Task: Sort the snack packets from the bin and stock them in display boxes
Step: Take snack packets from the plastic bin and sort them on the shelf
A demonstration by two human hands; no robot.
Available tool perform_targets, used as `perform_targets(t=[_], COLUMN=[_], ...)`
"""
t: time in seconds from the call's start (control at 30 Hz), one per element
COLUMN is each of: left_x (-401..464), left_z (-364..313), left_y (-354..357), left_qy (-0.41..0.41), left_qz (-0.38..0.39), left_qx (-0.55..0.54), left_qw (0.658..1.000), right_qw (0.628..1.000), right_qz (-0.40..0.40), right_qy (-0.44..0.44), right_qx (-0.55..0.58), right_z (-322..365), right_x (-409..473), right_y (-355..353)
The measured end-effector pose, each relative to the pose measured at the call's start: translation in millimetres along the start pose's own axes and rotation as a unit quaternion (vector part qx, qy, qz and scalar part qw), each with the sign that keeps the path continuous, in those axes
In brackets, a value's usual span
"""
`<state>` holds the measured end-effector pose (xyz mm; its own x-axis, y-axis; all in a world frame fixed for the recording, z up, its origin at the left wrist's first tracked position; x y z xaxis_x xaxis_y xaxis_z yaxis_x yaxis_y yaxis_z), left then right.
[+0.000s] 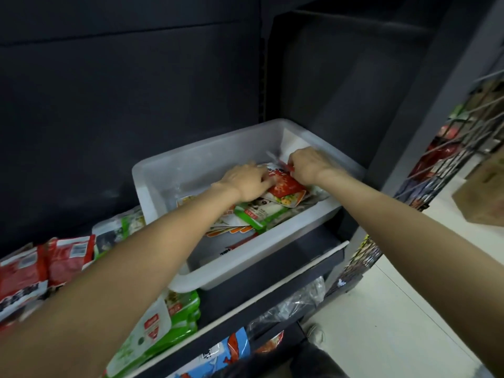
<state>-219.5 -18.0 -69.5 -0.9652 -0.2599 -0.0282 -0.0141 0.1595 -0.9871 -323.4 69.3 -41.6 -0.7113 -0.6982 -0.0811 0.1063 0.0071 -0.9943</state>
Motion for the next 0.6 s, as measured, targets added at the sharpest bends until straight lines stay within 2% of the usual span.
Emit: perform_targets(t=[0.07,0.13,0.27,0.37,0.43,0.5,0.6], left_x=[5,9,10,8,4,-5,-22], left_z=[1,-7,-28,-32,-30,-24,-7], left_y=[5,9,10,2,-6,-11,-8], left_qy=[-0.084,-0.119,-0.1,-0.117,-0.123,-0.13,-0.148], left_qz=[-0.004,0.001,-0.036,-0.073,-0.084,-0.071,-0.003], left_qx=[-0.046,-0.067,-0.13,-0.192,-0.186,-0.162,-0.164], left_qw=[0.995,0.991,0.986,0.972,0.971,0.976,0.975], right_qw=[0.999,0.998,0.998,0.997,0.997,0.997,0.995], right_qz=[0.028,0.046,0.043,0.043,0.042,0.063,0.095], right_qy=[-0.012,-0.023,-0.002,0.01,0.008,-0.006,-0.026], right_qx=[0.011,0.022,0.054,0.071,0.067,0.052,-0.023], right_z=[1,1,-5,-6,-5,-2,3], right_x=[-1,-3,-5,-6,-9,-13,-24], right_y=[4,7,9,7,7,7,7])
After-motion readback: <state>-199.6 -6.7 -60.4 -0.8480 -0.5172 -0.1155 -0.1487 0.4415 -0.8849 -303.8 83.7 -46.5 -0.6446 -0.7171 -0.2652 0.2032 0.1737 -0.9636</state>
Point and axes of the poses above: each hand's wrist, its own x-axis towards the middle knuckle, its own y-axis out of the palm, z = x × y, the point moved 4 cm from there along x, towards the middle knuckle, and after that the axes turned 11 degrees about y, right-handed, at the moved point
